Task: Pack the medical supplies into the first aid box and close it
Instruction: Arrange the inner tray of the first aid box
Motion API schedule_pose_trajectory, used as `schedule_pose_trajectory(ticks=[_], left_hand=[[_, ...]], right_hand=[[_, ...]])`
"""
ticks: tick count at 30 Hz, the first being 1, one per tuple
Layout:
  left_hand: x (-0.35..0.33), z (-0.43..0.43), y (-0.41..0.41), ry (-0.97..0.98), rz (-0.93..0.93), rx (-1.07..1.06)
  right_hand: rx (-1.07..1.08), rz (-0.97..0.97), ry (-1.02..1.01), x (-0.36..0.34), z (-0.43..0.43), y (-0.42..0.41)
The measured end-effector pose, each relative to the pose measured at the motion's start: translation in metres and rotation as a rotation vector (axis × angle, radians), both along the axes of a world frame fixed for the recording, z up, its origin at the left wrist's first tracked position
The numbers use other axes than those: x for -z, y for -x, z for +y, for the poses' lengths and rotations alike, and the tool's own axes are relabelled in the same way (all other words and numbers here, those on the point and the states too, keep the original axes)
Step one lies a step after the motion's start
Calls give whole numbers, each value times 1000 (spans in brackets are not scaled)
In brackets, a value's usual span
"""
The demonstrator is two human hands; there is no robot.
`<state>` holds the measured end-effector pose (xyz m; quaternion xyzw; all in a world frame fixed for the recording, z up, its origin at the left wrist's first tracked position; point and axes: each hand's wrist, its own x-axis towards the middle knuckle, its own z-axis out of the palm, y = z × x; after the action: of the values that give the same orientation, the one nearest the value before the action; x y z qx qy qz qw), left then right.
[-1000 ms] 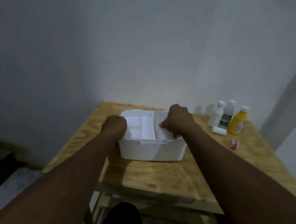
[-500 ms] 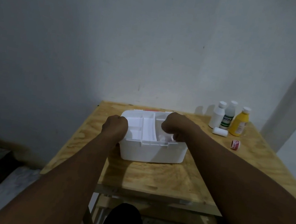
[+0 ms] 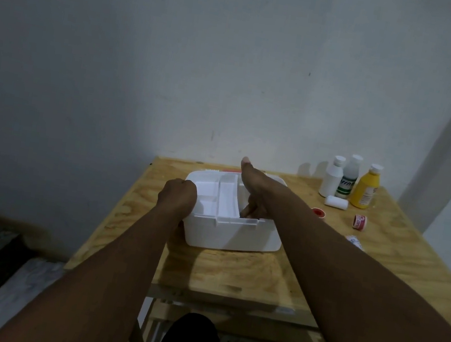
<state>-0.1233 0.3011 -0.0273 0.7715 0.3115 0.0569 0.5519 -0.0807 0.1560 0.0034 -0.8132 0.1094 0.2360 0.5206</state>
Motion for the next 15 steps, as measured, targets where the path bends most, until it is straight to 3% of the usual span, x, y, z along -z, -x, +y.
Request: schedule_pose_trajectory(ticks=[15], left_hand=[[3,-1,-1,30,-14,15]], right_hand=[[75,4,-230,15,18,-10]])
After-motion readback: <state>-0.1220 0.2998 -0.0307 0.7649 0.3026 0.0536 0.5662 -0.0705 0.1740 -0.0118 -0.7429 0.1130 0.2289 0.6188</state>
